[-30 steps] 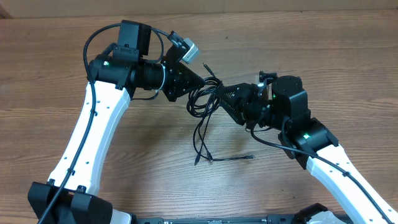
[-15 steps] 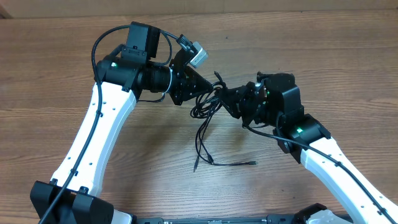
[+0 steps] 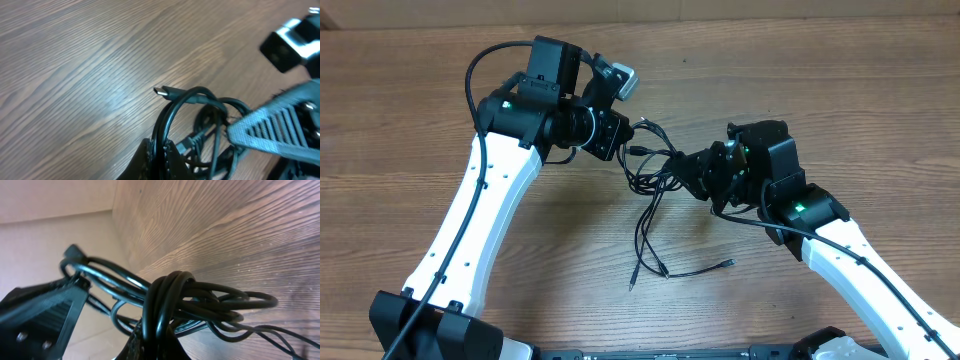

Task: Untangle cables

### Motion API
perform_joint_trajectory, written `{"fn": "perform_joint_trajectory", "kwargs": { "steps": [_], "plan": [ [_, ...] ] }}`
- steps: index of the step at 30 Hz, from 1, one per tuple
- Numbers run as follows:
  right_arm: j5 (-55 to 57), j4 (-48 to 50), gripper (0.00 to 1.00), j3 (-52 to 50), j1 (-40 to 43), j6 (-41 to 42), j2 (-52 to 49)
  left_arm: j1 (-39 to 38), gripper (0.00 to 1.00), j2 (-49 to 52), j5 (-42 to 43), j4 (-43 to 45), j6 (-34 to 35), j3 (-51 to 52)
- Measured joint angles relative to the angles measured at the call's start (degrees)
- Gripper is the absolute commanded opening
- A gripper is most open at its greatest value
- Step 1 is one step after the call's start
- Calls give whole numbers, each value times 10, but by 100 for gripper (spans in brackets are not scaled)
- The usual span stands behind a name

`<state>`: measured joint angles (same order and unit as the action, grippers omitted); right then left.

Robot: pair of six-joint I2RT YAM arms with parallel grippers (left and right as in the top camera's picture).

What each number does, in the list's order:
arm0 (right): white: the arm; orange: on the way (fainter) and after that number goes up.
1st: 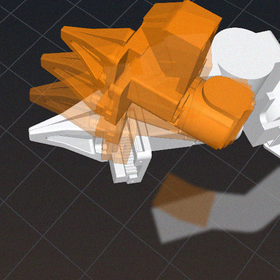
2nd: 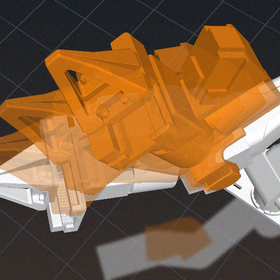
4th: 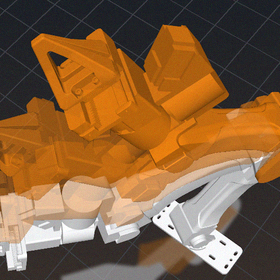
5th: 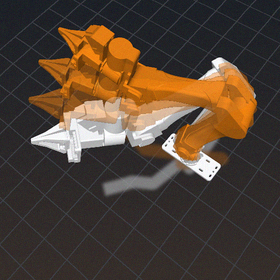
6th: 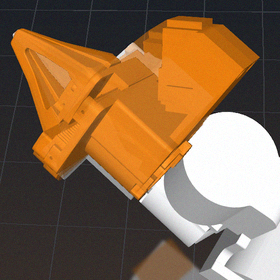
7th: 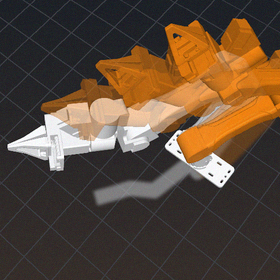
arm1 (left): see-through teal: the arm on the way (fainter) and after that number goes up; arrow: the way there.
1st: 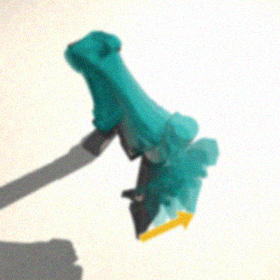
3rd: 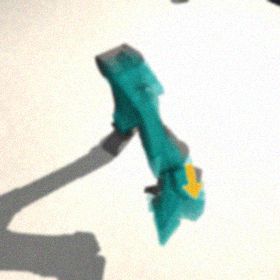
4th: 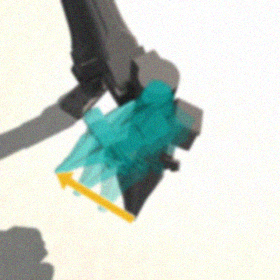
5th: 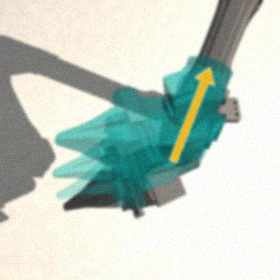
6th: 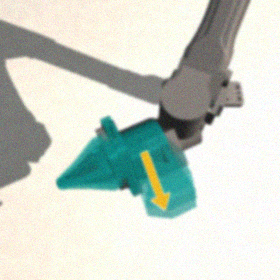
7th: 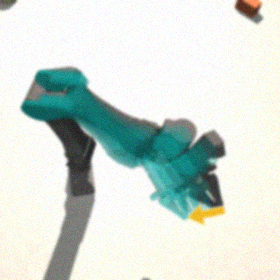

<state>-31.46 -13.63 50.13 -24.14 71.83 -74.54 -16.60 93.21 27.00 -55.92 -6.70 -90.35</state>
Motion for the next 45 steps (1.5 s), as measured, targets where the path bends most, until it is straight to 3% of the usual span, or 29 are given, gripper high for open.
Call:
{"fn": "perform_joint_trajectory", "kwargs": {
  "steps": [9,22,28,29,30,31,33,35,37,38,41,45],
  "plan": [
    [-85,110,4,-1,0,1,-3,0,4,1,-41,-6,64,0],
    [-107,302,4,-5,0,34,-7,3,4,33,28,-11,83,0],
    [-86,268,4,-5,0,25,-7,6,6,34,43,-13,85,0],
    [-70,238,4,-5,0,22,-7,6,16,34,43,-13,85,0],
    [-59,219,4,-5,0,21,-7,7,34,34,43,-13,85,0],
    [-46,200,4,-4,0,20,-7,8,38,34,43,-12,88,0],
    [-16,150,6,-4,0,19,-7,15,56,34,43,-11,89,0],
    [3,95,16,-4,0,18,-7,24,65,35,43,-11,92,0],
    [13,52,32,-4,0,14,-8,36,74,35,43,-10,97,0],
    [18,22,42,-3,0,18,-8,41,85,35,43,-11,98,0],
    [27,-49,75,-4,-3,15,-12,48,97,35,43,-11,100,0],
    [47,-104,96,-4,-4,-6,-24,47,99,35,43,-11,101,0]
  ]
}}
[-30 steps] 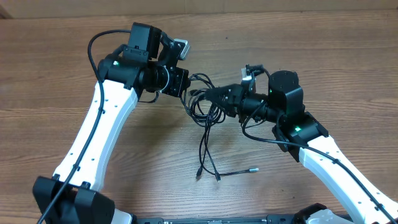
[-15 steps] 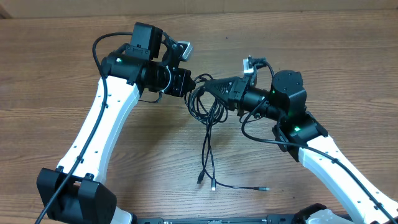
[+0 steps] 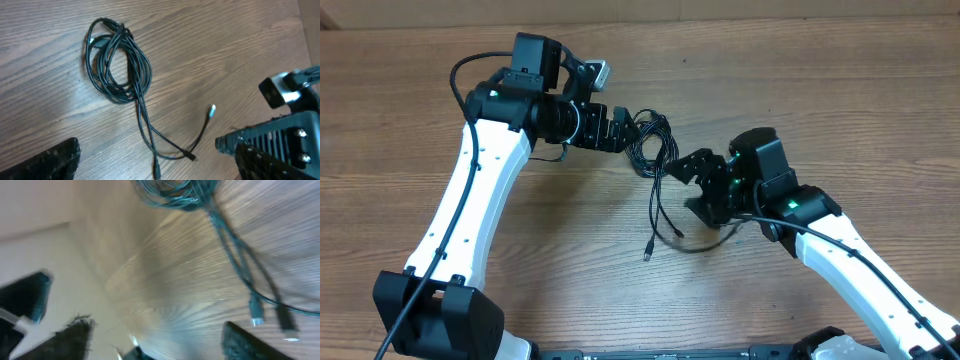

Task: Untangle cables

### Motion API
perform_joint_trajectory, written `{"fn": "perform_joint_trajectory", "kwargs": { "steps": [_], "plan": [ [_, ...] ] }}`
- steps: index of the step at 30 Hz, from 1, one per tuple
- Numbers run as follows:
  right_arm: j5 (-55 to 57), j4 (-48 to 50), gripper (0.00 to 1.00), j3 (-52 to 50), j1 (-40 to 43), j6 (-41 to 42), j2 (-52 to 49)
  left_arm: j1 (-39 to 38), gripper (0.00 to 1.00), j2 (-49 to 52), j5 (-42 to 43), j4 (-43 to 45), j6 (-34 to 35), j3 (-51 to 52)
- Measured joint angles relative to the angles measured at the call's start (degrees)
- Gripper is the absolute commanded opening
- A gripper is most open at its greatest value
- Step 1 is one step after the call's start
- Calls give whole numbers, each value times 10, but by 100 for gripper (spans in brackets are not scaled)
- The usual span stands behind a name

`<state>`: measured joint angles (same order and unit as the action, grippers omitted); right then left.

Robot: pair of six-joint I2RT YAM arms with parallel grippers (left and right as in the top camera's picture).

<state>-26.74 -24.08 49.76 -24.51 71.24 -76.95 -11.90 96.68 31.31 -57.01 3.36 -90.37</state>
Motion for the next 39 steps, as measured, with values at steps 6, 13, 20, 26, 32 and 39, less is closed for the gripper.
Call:
{"fn": "perform_joint_trajectory", "kwargs": {
  "steps": [6,13,20,26,32,39],
  "plan": [
    [73,-101,100,0,0,-8,-4,-2,100,2,-3,17,28,0],
    [158,-170,100,0,0,-8,-4,-28,80,64,-61,49,106,0],
    [204,-193,100,0,0,-10,-4,-69,61,187,-103,98,161,0],
    [219,-195,100,0,0,-10,-4,-72,59,247,-129,134,197,0],
    [238,-201,100,0,0,-10,-4,-73,29,261,-160,187,210,0],
    [246,-203,100,0,0,-10,-4,-92,34,261,-207,185,212,0]
  ]
}}
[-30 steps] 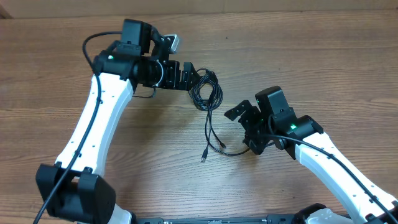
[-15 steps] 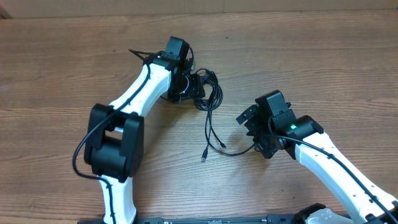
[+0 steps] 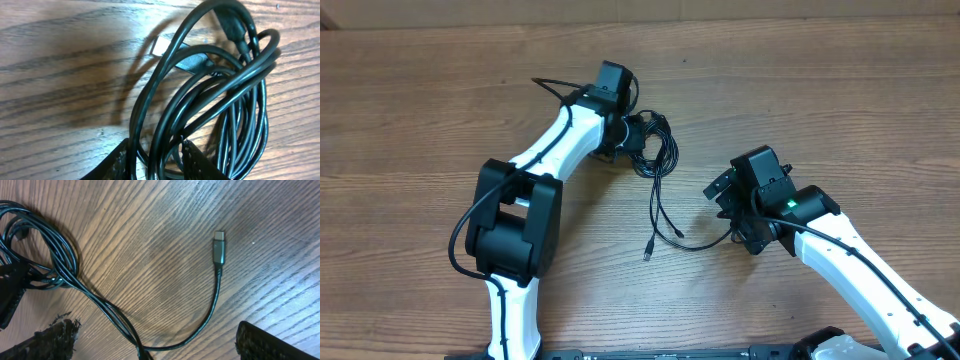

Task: Untangle cables

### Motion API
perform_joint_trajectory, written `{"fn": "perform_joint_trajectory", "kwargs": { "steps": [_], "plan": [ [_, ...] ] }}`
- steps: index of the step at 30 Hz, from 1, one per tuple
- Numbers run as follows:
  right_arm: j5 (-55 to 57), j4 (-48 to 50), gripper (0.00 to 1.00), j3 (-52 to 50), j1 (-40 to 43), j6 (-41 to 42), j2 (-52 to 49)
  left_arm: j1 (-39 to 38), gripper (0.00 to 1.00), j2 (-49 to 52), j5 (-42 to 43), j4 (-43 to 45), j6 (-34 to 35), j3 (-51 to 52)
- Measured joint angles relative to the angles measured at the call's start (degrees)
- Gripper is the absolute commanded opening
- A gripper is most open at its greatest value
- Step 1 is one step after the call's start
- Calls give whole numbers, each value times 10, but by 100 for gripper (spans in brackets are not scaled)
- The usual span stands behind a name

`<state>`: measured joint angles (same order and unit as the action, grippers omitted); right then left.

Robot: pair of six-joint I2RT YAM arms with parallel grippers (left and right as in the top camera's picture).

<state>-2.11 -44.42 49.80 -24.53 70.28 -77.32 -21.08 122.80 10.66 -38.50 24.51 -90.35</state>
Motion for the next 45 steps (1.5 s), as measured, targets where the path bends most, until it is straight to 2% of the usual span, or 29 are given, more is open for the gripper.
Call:
{"fn": "perform_joint_trajectory", "kwargs": {
  "steps": [1,2,3,8,12,15,19,22,23,27,29,32,36,42,45],
  "plan": [
    [0,-4,100,0,0,0,0,-5,17,0,-5,3,0,1],
    [0,-8,100,0,0,0,0,-14,8,0,-11,9,0,6],
    [0,-11,100,0,0,0,0,-19,4,0,-17,9,4,11],
    [0,-30,100,0,0,0,0,-31,4,0,-65,25,62,42],
    [-1,-31,100,0,0,-9,0,-30,4,-10,-80,1,80,49],
    [-11,-30,99,0,0,-44,0,-21,4,-30,-83,-52,49,62],
    [-76,9,96,0,0,-147,0,-4,4,-84,-49,-89,-39,79],
    [-170,72,83,0,0,-227,0,1,4,-175,-14,-102,-82,79],
    [-223,117,82,0,0,-254,-1,2,4,-210,2,-107,-91,79],
    [-307,180,77,0,0,-281,-1,6,4,-268,57,-124,-112,79],
    [-339,210,71,0,0,-285,-1,8,4,-276,86,-136,-120,79],
    [-356,235,68,0,0,-276,-1,10,4,-276,145,-145,-143,79],
    [-369,257,59,0,0,-245,-1,10,4,-276,249,-149,-212,79],
    [-375,309,51,0,0,-188,-1,10,4,-276,297,-186,-317,79],
    [-372,319,46,0,0,-165,-1,10,4,-276,298,-209,-349,79]
  ]
}}
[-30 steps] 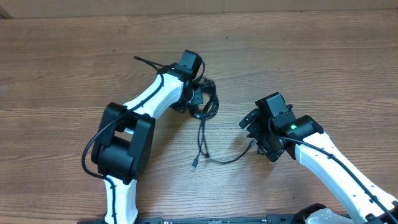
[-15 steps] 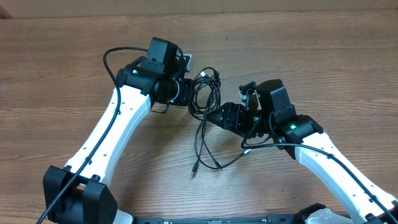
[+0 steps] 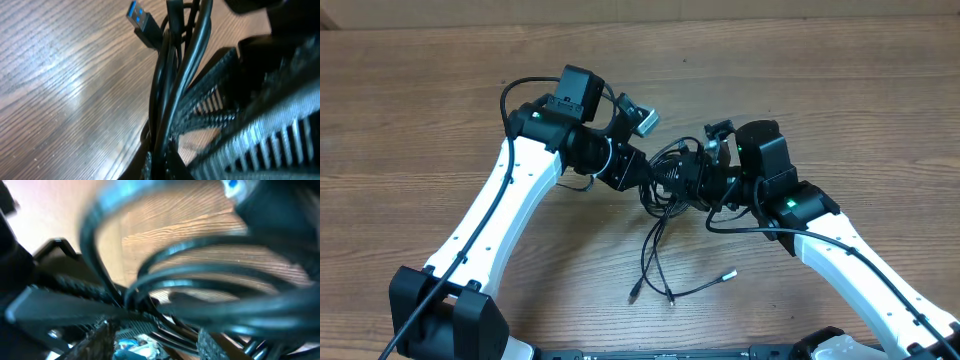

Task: Untangle cables

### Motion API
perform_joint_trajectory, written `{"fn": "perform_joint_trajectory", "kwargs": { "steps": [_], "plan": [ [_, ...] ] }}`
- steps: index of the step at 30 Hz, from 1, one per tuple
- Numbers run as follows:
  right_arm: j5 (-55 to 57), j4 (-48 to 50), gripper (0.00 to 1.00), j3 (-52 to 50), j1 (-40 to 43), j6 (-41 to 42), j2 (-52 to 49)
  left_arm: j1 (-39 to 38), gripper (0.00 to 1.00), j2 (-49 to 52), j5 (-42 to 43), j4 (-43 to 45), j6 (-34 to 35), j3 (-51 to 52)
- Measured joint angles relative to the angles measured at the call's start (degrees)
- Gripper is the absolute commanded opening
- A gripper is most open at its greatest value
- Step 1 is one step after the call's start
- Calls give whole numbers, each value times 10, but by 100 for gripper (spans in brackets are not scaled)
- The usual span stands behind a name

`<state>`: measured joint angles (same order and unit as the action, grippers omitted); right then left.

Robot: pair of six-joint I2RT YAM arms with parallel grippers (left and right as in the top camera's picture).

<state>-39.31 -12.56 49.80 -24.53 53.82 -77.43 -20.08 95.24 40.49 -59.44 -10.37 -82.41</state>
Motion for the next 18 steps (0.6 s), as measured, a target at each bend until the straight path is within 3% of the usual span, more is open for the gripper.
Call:
{"fn": "perform_joint_trajectory", "kwargs": {
  "steps": [6,10,13,14,18],
  "plan": [
    [29,-1,43,0,0,36,0,3,4,0,0,-25,-50,0],
    [49,-4,31,0,0,65,0,12,4,0,2,-31,-63,0],
    [68,-6,14,0,0,95,0,24,4,0,8,-40,-64,0],
    [71,-5,4,0,0,104,0,27,4,0,14,-42,-64,0],
    [82,-5,4,0,0,120,0,38,4,0,56,-42,-66,0]
  ]
}}
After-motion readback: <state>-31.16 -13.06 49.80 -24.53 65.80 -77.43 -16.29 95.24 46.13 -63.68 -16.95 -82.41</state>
